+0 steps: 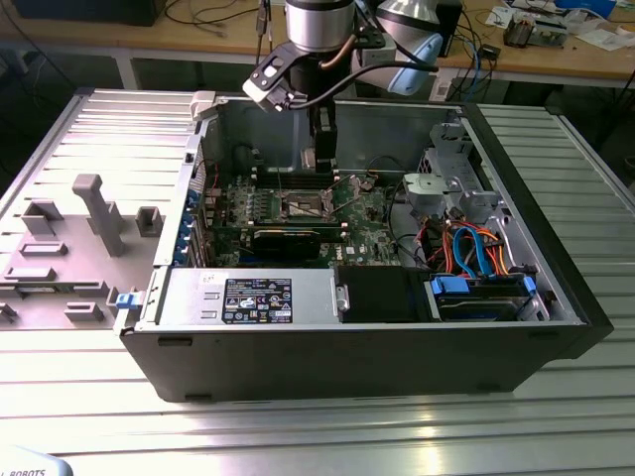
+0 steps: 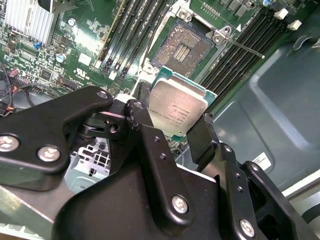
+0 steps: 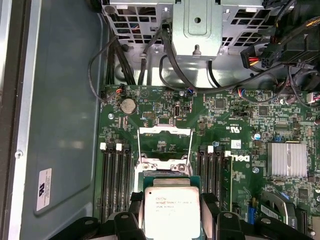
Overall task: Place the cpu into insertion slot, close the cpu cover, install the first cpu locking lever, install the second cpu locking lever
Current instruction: 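Place the cpu into insertion slot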
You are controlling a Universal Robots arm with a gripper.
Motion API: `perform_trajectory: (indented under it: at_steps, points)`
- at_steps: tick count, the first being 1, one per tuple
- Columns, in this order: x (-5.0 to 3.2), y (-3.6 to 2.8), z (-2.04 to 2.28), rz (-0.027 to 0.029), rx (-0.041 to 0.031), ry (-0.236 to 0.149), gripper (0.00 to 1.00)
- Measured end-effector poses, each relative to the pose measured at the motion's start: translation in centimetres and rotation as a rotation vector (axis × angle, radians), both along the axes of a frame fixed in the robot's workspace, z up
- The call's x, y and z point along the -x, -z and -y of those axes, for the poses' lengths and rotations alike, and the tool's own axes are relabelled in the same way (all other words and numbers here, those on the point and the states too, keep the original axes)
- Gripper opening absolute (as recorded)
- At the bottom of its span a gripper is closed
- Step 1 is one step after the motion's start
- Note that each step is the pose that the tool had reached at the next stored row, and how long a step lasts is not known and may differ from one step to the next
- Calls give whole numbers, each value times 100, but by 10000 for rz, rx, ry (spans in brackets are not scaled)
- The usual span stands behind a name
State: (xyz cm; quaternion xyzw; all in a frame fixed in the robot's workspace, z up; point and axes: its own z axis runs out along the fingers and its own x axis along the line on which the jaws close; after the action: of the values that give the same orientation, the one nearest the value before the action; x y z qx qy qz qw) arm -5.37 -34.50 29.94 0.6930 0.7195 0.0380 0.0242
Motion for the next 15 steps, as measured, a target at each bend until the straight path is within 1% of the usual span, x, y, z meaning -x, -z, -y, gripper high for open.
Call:
perform_trajectory:
  at_steps: [15]
  points:
    - [0, 53, 0, -1, 1, 0, 54]
